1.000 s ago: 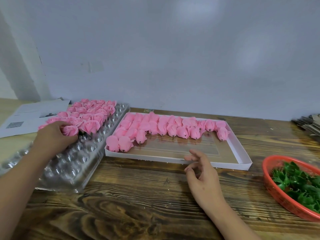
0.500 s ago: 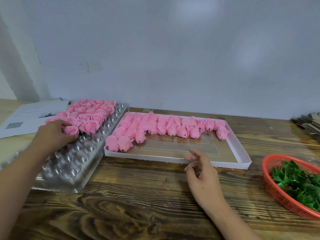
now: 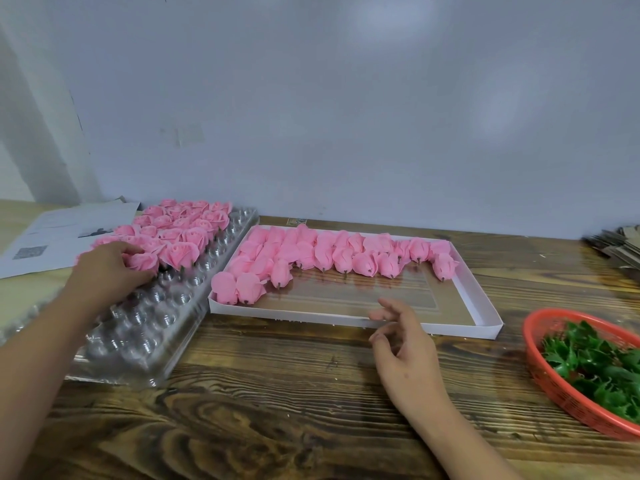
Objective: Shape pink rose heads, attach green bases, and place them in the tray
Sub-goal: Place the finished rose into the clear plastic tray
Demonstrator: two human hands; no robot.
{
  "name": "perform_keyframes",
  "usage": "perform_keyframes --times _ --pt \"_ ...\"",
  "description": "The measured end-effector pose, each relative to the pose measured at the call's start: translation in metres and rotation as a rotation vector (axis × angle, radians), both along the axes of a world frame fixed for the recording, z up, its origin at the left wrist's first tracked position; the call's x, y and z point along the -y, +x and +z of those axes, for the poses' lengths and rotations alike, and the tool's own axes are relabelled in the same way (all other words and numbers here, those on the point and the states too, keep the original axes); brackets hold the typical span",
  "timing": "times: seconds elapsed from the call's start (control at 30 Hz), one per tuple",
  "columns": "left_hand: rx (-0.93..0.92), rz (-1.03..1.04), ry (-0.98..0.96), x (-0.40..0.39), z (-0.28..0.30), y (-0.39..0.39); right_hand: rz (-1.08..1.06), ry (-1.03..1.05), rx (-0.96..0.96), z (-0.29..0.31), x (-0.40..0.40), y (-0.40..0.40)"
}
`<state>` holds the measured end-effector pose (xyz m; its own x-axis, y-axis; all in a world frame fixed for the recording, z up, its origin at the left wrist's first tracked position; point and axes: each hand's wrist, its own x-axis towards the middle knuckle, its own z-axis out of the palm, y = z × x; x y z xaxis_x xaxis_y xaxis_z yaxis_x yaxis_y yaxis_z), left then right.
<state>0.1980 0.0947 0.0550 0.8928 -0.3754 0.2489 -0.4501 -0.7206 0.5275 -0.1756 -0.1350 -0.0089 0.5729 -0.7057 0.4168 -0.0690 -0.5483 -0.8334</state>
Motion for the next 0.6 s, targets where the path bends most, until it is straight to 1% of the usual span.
perform_keyframes --times 0.23,0.47,0.6 --pt "0.039 -0.017 -0.055 -0.003 0.000 -0.012 -0.007 0.006 -0.011 0.000 -0.001 -0.001" --pt "0.000 -0.006 -0.152 -0.006 0.012 -0.025 -0.009 0.005 -0.013 0.000 0.000 -0.001" --pt "0.071 0.033 -0.231 0.000 0.014 -0.044 -0.004 0.010 -0.032 0.002 -0.002 -0.003"
